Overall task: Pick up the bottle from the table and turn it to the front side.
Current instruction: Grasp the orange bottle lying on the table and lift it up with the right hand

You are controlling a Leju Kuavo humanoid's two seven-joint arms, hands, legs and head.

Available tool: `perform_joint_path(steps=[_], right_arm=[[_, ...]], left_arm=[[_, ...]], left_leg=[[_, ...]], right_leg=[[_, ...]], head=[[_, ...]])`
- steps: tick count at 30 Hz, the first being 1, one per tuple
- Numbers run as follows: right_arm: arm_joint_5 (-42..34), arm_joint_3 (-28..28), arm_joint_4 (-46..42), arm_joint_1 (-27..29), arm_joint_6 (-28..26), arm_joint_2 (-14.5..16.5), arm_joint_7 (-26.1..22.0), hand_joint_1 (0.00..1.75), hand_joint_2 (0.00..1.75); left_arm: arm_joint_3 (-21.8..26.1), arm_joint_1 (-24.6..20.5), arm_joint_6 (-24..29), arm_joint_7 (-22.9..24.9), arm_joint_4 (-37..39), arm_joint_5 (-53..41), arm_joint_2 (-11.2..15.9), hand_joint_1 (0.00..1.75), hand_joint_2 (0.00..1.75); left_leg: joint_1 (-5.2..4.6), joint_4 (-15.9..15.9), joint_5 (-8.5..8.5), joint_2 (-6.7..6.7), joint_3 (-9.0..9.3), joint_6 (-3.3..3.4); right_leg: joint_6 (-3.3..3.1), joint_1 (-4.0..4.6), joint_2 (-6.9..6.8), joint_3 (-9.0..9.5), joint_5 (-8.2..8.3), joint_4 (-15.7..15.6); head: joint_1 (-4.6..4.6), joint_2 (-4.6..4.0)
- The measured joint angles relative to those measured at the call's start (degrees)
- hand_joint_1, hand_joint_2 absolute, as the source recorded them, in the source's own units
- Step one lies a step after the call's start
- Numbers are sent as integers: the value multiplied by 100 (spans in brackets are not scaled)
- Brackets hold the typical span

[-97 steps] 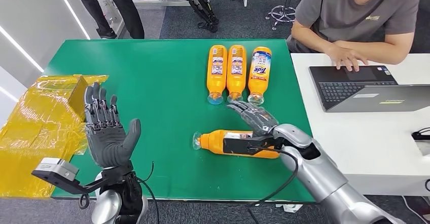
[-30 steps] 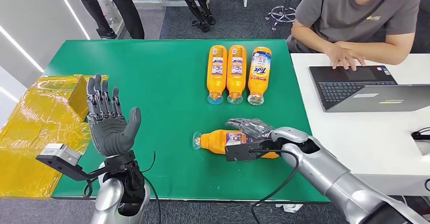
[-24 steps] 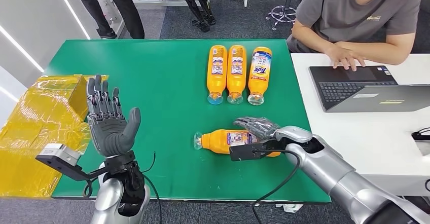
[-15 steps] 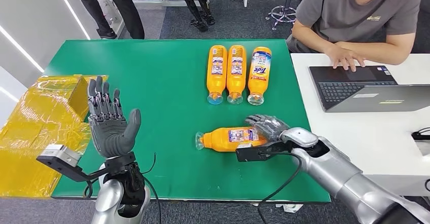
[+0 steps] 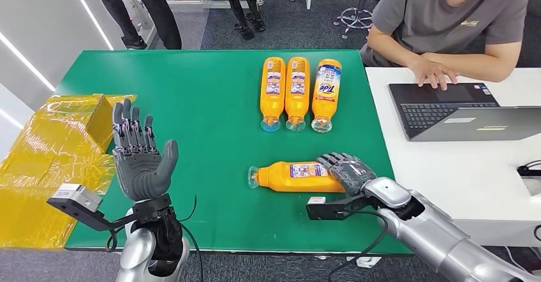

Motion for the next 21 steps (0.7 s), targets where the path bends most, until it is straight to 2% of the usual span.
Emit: perform_joint_path(steps=[2, 16, 19, 21], right_arm=[[68, -58, -4, 45, -29, -2, -49, 175, 175], [262, -305, 7, 174, -214, 51, -238, 175, 175], [321, -415, 13, 259, -488, 151, -266, 175, 175], [237, -572, 25, 378, -909, 315, -318, 175, 175]], left_arm=[[0, 1, 2, 0, 0, 0, 0, 0, 175], [1, 52, 2, 0, -3, -12, -1, 0, 175], [2, 64, 10, 0, -19, -36, -2, 0, 175], [4, 80, 40, 0, -50, -63, -3, 0, 175]], left_leg=[[0, 0, 1, 0, 0, 1], [0, 0, 1, -1, -1, 2], [0, -1, 1, -1, -4, 2], [1, -1, 2, -1, -5, 1]], right_leg=[[1, 0, 0, 1, 1, 0], [3, 0, -1, 1, 3, 1], [3, 0, -1, 1, 3, 1], [3, 0, -1, 0, 3, 3]], head=[[0, 0], [0, 0], [0, 0], [1, 0]])
